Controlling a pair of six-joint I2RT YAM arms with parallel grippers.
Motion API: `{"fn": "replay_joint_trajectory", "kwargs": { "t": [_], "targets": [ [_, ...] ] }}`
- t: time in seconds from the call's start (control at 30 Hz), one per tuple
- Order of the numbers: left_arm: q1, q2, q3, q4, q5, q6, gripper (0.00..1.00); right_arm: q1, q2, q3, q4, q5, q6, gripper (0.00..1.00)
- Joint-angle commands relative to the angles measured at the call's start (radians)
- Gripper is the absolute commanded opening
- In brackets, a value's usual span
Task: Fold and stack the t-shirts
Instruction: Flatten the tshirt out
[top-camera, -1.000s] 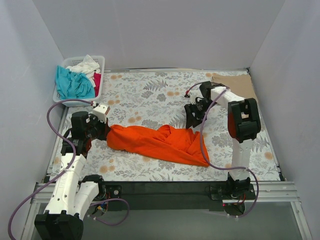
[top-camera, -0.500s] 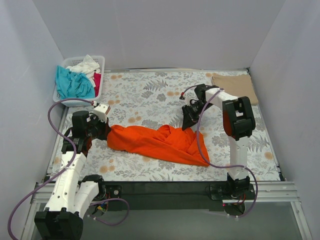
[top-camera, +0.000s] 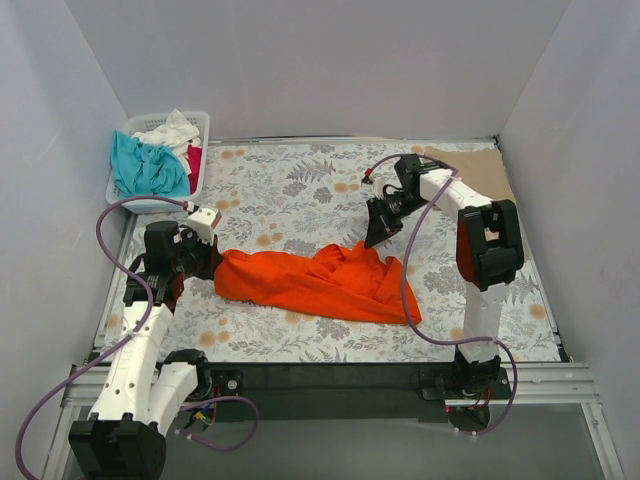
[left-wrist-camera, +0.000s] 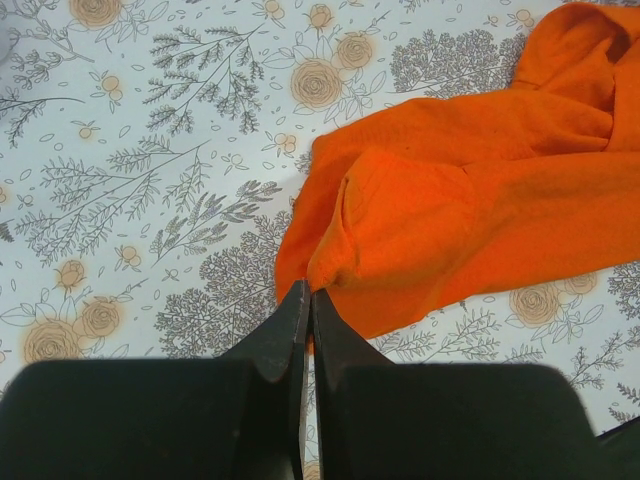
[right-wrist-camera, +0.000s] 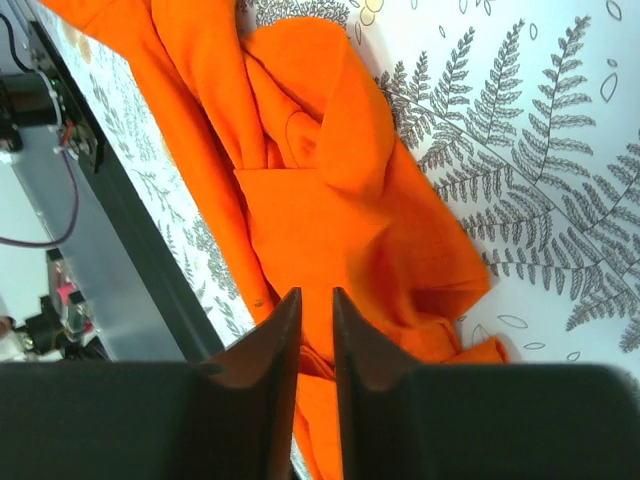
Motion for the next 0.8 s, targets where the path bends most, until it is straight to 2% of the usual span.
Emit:
{"fn": "replay_joint_trajectory", "kwargs": {
  "t": [0.0,0.1,0.2,0.27,0.3,0.37,0.4,0.47,0.77],
  "targets": [
    [0.006,0.003,0.019,0.015,0.014,-0.001,0.00,-0.006,0.024,0.051,-0.022,-0.043,0.009,0.12],
    [0.006,-0.001,0.024,0.009,0.008,0.008,0.00,-0.006,0.042,0.064,-0.025,-0.047,0.009,0.01],
    [0.006,-0.003,0.016,0.009,0.008,0.009,0.00,-0.004,0.055,0.073,-0.025,-0.023,0.007,0.01],
    [0.006,0.000,0.013,0.012,0.013,0.006,0.00,-0.004,0.062,0.076,-0.017,0.008,0.010,0.11],
    [0.006,0.003,0.015,0.013,0.013,0.006,0.00,-0.006,0.064,0.076,-0.013,0.040,0.010,0.25],
    [0.006,0.006,0.015,0.013,0.016,0.003,0.00,-0.004,0.068,0.082,-0.004,0.066,0.022,0.39],
    [0.006,0.009,0.013,0.016,0.014,0.002,0.00,-0.004,0.070,0.082,0.012,0.095,0.032,0.41],
    [0.006,0.013,0.012,0.018,0.016,0.003,0.00,-0.004,0.081,0.085,0.030,0.120,0.056,0.53],
    [0.006,0.017,0.018,0.018,0.013,0.003,0.00,0.007,0.183,0.102,0.029,0.056,0.079,0.55]
  ]
}}
